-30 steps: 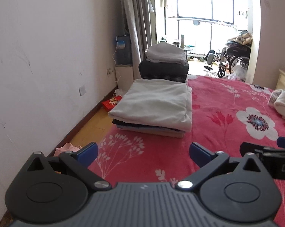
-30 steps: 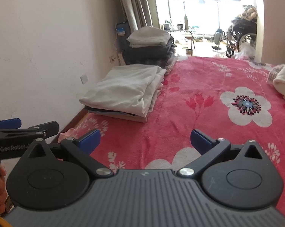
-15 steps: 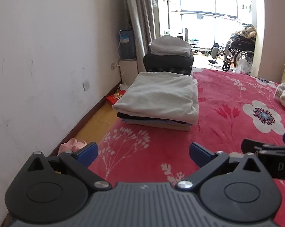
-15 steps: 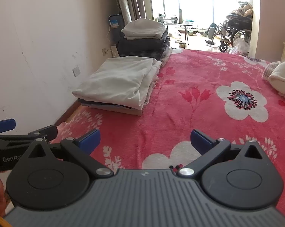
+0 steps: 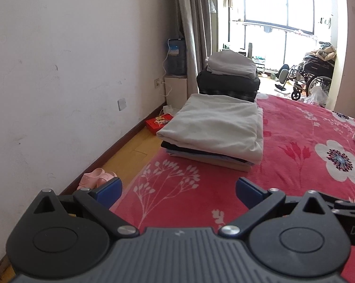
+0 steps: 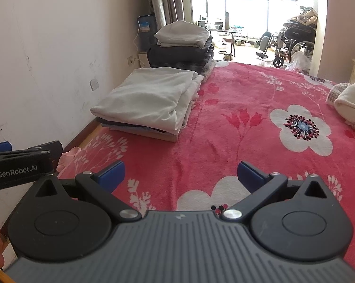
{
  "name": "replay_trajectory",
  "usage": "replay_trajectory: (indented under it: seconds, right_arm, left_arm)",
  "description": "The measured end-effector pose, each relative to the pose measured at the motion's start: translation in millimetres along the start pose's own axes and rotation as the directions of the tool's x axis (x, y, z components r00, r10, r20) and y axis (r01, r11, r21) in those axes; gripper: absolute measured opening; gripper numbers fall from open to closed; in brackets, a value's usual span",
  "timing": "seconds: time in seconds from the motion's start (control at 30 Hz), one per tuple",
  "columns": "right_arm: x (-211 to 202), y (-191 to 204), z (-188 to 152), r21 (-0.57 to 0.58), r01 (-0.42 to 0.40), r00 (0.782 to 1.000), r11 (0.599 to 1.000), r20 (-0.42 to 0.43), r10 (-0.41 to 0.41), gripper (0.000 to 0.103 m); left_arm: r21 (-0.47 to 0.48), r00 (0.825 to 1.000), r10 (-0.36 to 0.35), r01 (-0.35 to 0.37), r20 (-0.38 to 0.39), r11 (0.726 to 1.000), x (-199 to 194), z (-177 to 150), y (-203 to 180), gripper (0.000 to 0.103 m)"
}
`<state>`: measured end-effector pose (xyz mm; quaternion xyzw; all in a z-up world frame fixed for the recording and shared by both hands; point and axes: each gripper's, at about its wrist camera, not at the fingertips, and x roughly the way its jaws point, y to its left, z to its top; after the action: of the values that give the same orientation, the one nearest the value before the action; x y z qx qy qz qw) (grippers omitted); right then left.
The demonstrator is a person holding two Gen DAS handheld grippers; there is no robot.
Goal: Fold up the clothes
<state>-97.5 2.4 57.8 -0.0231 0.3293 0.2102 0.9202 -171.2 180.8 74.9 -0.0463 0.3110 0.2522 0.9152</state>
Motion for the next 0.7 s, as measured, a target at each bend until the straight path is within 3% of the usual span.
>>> replay_trajectory:
  seconds: [0.37,0.7]
  right_arm:
    - [0.7,6.5,-1.0,-0.013,0.001,1.0,1.0,-0.007,-0.001,0.102]
    - [1.1,7.6,-1.1,-0.008,0.0,1.0,1.0,-0.011,0.0,0.102]
  left_arm:
    - [-0.005,1.0,0.004,-0.004,0.025,1.0,-4.0,-1.9,4.1,0.103]
    - [-0.013,1.0,0.004,-0.004,0.003,1.0,0.9,-2.5,7.6,0.103]
